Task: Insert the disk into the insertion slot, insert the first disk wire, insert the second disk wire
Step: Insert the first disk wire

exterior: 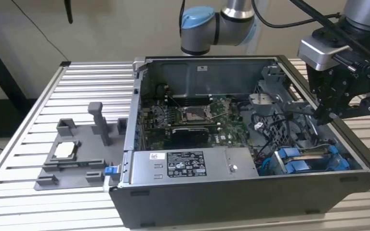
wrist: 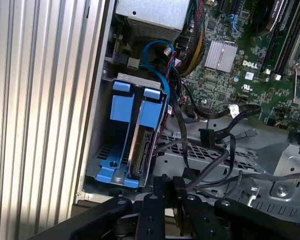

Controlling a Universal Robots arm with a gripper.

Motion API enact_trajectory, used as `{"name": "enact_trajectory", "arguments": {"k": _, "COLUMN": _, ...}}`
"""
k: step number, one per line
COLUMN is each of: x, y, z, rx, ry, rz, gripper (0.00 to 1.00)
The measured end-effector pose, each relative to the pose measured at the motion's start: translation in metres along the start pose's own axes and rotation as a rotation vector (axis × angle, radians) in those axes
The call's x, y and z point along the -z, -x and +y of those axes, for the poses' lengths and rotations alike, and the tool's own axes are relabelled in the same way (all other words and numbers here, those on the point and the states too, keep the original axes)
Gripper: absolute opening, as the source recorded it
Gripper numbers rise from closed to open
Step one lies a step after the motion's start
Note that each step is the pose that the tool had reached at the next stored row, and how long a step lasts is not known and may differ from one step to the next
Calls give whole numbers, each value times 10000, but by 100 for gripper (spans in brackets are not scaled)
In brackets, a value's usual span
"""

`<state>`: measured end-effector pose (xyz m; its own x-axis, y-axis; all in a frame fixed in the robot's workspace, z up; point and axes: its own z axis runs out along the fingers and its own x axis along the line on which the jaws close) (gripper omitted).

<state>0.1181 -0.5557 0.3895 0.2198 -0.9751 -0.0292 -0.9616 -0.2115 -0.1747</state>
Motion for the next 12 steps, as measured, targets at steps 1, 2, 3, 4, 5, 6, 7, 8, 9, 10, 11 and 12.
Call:
{"name": "enact_trajectory", "arguments": {"k": 1, "x": 0, "y": 0, "z": 0, "rx": 0, "ry": 0, "rz": 1, "gripper": 19}}
{"name": "enact_trajectory", "arguments": {"k": 2, "x": 0, "y": 0, "z": 0, "rx": 0, "ry": 0, "rz": 1, "gripper": 19}}
{"name": "enact_trajectory", "arguments": {"k": 3, "x": 0, "y": 0, "z": 0, "rx": 0, "ry": 0, "rz": 1, "gripper": 19}}
{"name": "enact_trajectory", "arguments": {"k": 4, "x": 0, "y": 0, "z": 0, "rx": 0, "ry": 0, "rz": 1, "gripper": 19}}
{"name": "enact_trajectory", "arguments": {"k": 5, "x": 0, "y": 0, "z": 0, "rx": 0, "ry": 0, "rz": 1, "gripper": 19}}
{"name": "enact_trajectory", "arguments": {"k": 6, "x": 0, "y": 0, "z": 0, "rx": 0, "ry": 0, "rz": 1, "gripper": 19}}
{"name": "enact_trajectory", "arguments": {"k": 7, "x": 0, "y": 0, "z": 0, "rx": 0, "ry": 0, "rz": 1, "gripper": 19}}
{"name": "enact_trajectory", "arguments": {"k": 8, "x": 0, "y": 0, "z": 0, "rx": 1, "ry": 1, "rz": 3, "gripper": 19}}
{"name": "enact_trajectory", "arguments": {"k": 9, "x": -3, "y": 0, "z": 0, "rx": 0, "ry": 11, "rz": 9, "gripper": 19}}
{"name": "enact_trajectory", "arguments": {"k": 10, "x": -5, "y": 0, "z": -2, "rx": 2, "ry": 28, "rz": 19, "gripper": 19}}
{"name": "enact_trajectory", "arguments": {"k": 11, "x": -5, "y": -1, "z": -6, "rx": 3, "ry": 52, "rz": 25, "gripper": 19}}
{"name": "enact_trajectory", "arguments": {"k": 12, "x": -7, "y": -4, "z": -10, "rx": 2, "ry": 80, "rz": 23, "gripper": 19}}
